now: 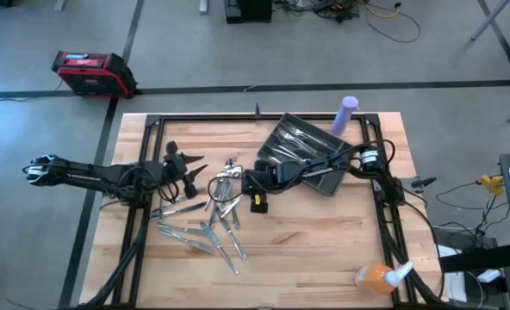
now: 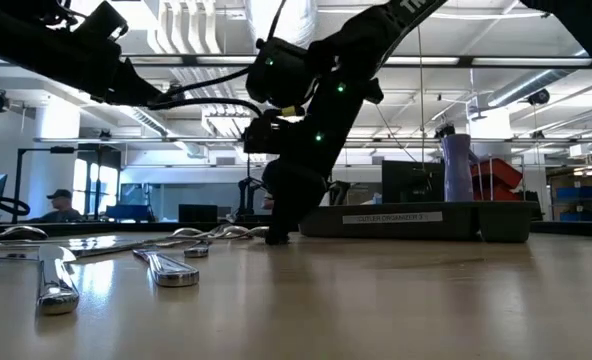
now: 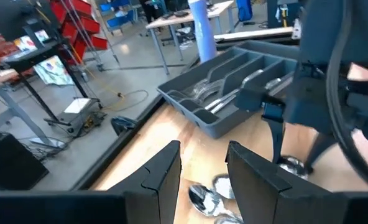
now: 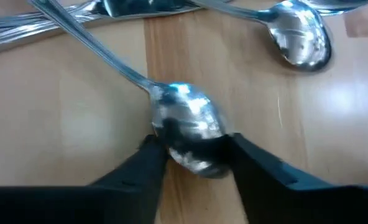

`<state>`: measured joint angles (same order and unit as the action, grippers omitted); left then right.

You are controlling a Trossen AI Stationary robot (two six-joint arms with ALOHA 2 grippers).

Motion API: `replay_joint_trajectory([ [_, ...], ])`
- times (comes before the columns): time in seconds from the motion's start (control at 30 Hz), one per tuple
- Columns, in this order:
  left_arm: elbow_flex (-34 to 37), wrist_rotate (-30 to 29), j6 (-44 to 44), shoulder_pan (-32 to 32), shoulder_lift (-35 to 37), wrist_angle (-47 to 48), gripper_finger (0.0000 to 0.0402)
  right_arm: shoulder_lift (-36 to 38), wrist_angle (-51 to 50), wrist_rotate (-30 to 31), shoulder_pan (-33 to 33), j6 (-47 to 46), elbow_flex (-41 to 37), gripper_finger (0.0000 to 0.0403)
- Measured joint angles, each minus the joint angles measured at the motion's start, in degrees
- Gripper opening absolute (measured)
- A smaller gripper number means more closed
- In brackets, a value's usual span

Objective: Sort silverware
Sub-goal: Put the spoon into the bottom left compartment of the silverware tray

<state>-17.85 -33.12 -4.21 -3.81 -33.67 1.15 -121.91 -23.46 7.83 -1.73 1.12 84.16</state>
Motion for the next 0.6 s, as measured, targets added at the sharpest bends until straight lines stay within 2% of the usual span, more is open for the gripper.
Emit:
replay_joint_trajectory([
  [0.1, 0.0, 1.2, 0.5, 0.0, 0.0, 0.0, 0.0119, 0.7, -0.4, -0.3, -0.1, 1.5, 0.2, 0.0035],
  [0.13, 0.0, 1.2, 0.6, 0.0, 0.0, 0.1, 0.0119, 1.1, -1.3, -0.4, -0.1, 2.2, 0.7, 0.0019],
  [0.3, 0.0, 1.2, 0.9, 0.0, 0.0, 0.4, 0.0119, 2.1, -12.2, -2.0, -0.2, 2.1, 4.9, 0.0006],
  [0.5, 0.0, 1.2, 0.9, 0.0, 0.0, 0.2, 0.0119, 2.7, -23.8, -14.1, -1.9, -1.9, 8.5, 0.0001],
  [0.6, 0.0, 1.2, 0.9, 0.0, 0.0, 0.2, 0.0119, 2.6, -27.0, -15.3, -2.9, -4.2, 8.4, 0.0001],
])
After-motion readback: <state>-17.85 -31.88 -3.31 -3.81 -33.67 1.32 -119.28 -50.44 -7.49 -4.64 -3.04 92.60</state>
